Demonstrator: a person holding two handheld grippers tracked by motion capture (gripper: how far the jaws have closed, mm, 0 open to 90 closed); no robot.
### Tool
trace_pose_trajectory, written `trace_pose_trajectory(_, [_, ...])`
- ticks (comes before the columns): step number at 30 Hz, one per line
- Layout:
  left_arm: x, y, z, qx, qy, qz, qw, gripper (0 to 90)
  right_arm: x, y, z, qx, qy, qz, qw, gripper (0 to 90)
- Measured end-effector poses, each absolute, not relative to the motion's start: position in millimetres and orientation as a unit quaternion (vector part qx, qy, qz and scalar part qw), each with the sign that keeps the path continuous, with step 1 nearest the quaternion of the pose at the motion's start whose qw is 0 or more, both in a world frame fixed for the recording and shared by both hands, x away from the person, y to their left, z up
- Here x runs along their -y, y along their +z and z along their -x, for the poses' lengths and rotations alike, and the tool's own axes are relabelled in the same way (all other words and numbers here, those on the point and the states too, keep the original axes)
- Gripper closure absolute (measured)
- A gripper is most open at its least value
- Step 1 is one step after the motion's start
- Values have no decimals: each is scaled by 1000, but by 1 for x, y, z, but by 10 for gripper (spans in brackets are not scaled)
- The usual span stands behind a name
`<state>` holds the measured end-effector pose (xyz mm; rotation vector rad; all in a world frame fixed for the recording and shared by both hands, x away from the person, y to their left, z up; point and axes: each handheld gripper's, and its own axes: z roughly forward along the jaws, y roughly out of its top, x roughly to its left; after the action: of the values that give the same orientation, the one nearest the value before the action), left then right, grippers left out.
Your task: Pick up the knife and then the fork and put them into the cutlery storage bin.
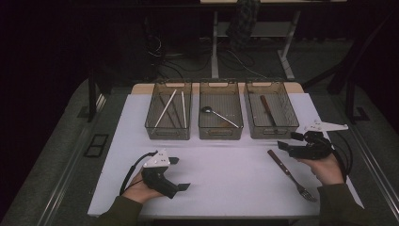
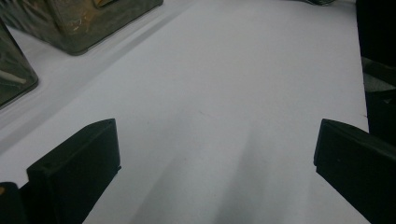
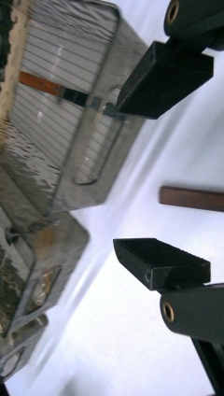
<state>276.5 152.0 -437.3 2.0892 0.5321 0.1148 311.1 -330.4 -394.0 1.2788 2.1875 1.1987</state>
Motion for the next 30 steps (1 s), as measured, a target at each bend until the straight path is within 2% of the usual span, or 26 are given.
trace_pose_trajectory(9, [-152,-437,-276,-216,50,-854,471,0,334,-400,-287,-773,409,-459,155,323])
trace_pose_trajectory(17, [-152,-437,-276,-216,50,-854,470,0,333,-412,-274,-792,374,-459,149,430])
trace_pose_trajectory(25, [-151,-436,-276,-215,51,-855,470,0,328,-421,-273,-809,338,-462,132,598])
trace_pose_trajectory(30, [-151,-436,-276,-214,51,-855,469,0,327,-427,-275,-816,310,-474,118,634])
